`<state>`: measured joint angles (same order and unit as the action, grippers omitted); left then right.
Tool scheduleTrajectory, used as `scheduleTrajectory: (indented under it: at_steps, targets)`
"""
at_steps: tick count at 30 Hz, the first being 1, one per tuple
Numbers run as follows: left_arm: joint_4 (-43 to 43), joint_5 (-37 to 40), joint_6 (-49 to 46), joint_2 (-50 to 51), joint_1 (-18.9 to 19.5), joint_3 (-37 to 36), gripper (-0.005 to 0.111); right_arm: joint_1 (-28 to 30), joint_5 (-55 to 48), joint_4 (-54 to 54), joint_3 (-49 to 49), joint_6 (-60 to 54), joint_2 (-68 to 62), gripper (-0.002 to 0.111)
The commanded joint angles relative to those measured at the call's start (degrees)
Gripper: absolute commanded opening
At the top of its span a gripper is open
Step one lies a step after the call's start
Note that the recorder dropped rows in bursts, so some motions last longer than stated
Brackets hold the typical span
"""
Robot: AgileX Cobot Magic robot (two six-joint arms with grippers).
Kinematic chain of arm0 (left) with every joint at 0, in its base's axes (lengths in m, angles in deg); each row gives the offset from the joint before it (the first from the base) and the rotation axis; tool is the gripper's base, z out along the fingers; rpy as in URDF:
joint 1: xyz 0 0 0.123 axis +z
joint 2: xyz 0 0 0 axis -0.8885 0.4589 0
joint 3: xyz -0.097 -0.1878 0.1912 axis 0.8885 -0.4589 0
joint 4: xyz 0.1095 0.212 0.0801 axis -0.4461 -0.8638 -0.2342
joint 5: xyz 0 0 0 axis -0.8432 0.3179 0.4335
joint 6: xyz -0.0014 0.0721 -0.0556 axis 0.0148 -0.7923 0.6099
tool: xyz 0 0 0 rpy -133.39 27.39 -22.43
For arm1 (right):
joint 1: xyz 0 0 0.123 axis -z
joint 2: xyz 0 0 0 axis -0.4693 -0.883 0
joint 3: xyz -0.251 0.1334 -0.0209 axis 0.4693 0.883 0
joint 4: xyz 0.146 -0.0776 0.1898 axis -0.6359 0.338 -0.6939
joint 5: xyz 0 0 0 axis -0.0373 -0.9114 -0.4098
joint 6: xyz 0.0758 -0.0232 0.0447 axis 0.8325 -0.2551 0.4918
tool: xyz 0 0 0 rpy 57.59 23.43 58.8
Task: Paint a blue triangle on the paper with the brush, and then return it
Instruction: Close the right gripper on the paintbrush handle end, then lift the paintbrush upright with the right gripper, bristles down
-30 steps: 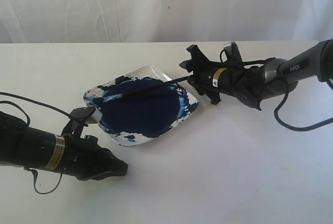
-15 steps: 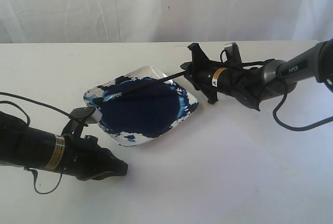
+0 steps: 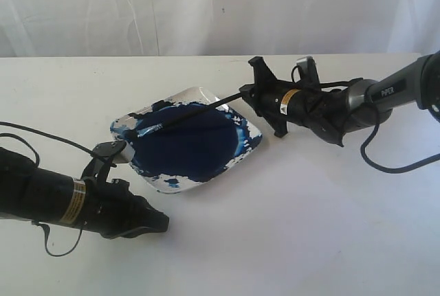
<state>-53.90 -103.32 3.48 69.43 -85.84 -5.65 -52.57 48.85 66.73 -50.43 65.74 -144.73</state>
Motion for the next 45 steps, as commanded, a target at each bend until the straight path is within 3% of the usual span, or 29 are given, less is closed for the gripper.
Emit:
scheduleTrajectory:
  at_steps: [1,12,25,37,45]
  targets:
    - [0.08,0.27,-0.13,-0.05,-0.17,0.08,0.0,-0.09,-3.67,1.41,0.79,-1.01,-1.74,0.008]
    - [0.08,0.27,-0.13,-0.05,-0.17,0.08,0.0,-0.09,0.15,1.21,0.79,-8.96,-1.74,0.0]
    - [0.08,0.27,-0.13,-0.05,-0.17,0.08,0.0,0.02,9.53,-1.85,0.79,-27.19,0.35,0.0]
    - [0.08,0.27,-0.13,-0.05,-0.17,0.08,0.0,0.12,31.34,-3.14,0.79,-36.43,0.68,0.0]
    - [0.08,0.27,-0.13,-0.05,-0.17,0.08,0.0,0.62,38.01,-3.99,0.79,-40.64,2.13,0.0]
